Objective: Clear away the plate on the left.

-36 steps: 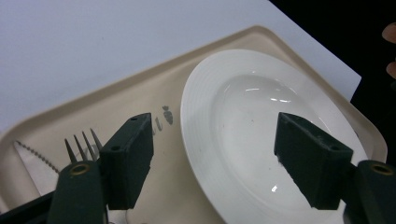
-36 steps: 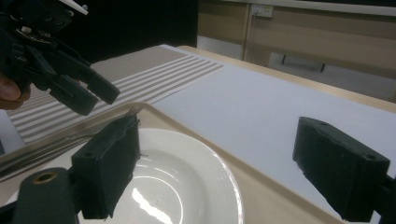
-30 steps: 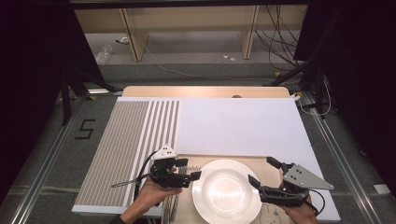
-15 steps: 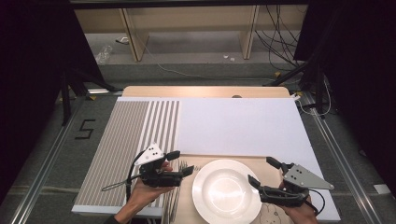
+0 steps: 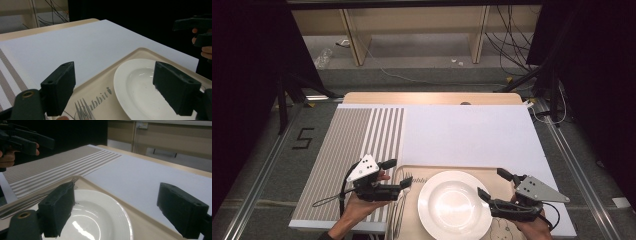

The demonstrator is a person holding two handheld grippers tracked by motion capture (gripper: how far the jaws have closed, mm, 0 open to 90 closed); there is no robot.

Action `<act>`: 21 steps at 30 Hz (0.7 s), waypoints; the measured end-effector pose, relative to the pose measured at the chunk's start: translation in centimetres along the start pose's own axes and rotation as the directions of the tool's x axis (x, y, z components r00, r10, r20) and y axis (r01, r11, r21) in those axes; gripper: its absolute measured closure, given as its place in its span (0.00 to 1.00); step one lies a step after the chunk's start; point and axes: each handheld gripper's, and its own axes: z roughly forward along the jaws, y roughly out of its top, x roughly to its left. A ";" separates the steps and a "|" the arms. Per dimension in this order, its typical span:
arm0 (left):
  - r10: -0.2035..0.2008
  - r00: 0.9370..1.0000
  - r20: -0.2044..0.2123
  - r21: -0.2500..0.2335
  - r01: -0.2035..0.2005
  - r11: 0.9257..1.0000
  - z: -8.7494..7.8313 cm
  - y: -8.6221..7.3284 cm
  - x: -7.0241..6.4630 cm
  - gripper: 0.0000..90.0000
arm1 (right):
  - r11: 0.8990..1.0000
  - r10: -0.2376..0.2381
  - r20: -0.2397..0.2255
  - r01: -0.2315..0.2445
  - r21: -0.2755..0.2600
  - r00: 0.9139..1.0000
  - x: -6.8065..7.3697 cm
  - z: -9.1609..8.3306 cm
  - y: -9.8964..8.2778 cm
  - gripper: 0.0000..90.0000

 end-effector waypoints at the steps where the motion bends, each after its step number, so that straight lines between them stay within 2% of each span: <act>1: 0.001 1.000 0.002 -0.002 -0.001 1.000 -0.1 0.0 0.0 0.20 | 1.000 -0.001 0.000 0.001 0.001 1.000 0.0 0.0 0.0 0.17; 9: 0.008 1.000 -0.015 -0.039 -0.009 0.999 -0.9 -0.3 0.3 0.20 | 1.000 0.001 0.000 -0.001 0.000 1.000 0.0 0.0 0.0 0.17; 21: -0.022 0.999 -0.028 -0.069 0.020 0.997 -1.7 -0.9 0.8 0.20 | 1.000 0.004 0.001 -0.004 0.004 1.000 0.0 -0.1 0.0 0.17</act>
